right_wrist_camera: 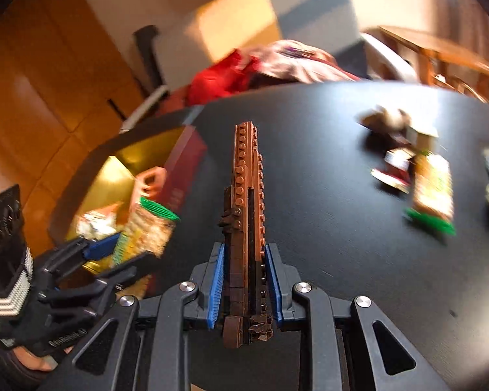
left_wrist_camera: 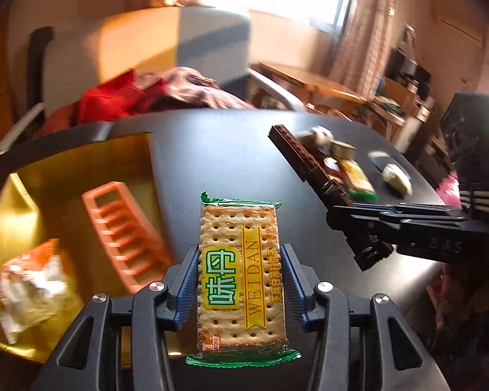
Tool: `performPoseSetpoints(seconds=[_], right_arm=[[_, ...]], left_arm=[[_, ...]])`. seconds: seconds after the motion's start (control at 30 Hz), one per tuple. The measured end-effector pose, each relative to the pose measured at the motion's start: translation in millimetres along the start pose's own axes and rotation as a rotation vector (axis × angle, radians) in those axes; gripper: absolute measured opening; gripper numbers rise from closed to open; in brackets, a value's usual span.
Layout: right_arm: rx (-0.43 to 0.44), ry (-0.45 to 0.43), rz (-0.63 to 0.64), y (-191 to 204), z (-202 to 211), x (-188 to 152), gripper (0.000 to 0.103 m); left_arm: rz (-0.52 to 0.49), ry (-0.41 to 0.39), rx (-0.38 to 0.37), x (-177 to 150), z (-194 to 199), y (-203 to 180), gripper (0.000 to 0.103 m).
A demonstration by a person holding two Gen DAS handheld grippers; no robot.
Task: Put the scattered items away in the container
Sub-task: 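Lower the cracker pack and brick bar into the gold box, opening both grippers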
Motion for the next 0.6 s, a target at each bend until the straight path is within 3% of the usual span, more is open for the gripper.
performPoseSetpoints(seconds=[0.3, 0.47, 0.6], right_arm=[[0.154, 0.028, 0.139, 108, -52, 32, 0.025], [0.170, 0.114, 0.187, 143, -93, 24, 0.025], [0.154, 0.165, 0.213, 154, -115, 12, 0.025]], left_arm=[[0.120, -0.045, 0.213, 9, 21, 103, 0.049], [0.151, -0.006, 0.280, -3, 13, 139, 0.049], [0.174, 0.008, 0.291, -9, 6, 151, 0.049]])
Point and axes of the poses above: each gripper's, at about its wrist camera, not at the fingertips, and z roughly against the way its jaws point, y to its left, x to its top, the point moved 4 cm from there along -z, roughly the way its jaws point, and after that the axes turned 8 degrees about -y, right-handed, at the moved point
